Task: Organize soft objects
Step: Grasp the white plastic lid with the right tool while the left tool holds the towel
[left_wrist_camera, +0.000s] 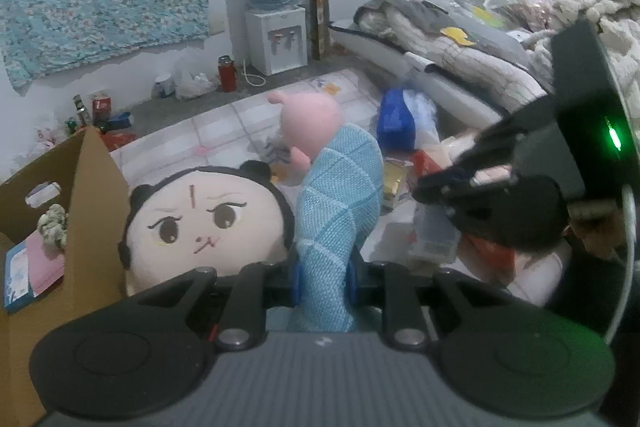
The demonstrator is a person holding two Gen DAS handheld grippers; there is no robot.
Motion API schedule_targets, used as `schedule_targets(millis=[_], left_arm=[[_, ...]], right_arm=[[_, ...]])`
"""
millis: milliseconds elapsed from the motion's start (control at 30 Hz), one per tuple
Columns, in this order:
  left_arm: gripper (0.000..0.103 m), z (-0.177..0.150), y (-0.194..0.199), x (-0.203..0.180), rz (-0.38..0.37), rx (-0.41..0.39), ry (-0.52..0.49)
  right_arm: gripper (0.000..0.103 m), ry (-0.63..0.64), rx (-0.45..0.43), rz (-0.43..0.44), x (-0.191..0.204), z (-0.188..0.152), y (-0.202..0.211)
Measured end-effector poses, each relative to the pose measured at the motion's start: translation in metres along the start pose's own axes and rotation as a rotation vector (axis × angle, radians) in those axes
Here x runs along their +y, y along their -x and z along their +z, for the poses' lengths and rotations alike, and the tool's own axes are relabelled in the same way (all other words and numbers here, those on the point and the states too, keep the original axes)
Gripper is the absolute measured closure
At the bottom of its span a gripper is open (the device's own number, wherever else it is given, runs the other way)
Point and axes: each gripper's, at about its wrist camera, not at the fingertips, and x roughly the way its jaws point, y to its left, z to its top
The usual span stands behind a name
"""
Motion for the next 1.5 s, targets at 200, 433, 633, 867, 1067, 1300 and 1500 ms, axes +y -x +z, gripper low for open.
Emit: schedule_targets(millis=[200,433,633,867,1067,1300,1500], left_arm=[[0.082,-0.001,0.013,0.007,0.020,-0.021,0.016],[0.082,-0.003,0.023,0.009,0.032,-0.037,0.021],[0.082,-0.006,0.028,0.008,0.037,-0.042,0.025],[0.081,-0.006,0.028,0.009,0.032,-0.042,0.033],[0.081,-0.006,0.027,0.009,0.023,-0.048,0.040],[0.081,-0.006,0.027,0.007,0.014,-0.047,0.040],[0.081,-0.004,0.026,0.010,0.004,-0.046,0.045]], right_arm=[[0.099,0.146,-0.054,-0.108,0.040,-0.013,0.016],[0.096,0.267,-0.091,-0.175,0.082,-0.029,0.026],[0.088,0.254,-0.104,-0.132,0.103,-0.041,0.035],[0.052,-0.147,-0.132,-0.007,0.059,-0.045,0.062],[0.041,-0.481,-0.099,0.095,0.013,-0.045,0.052],[0.030,-0.553,-0.038,0.039,0.010,-0.040,0.029],[0.028,-0.599,0.031,0.026,0.005,-0.040,0.015]])
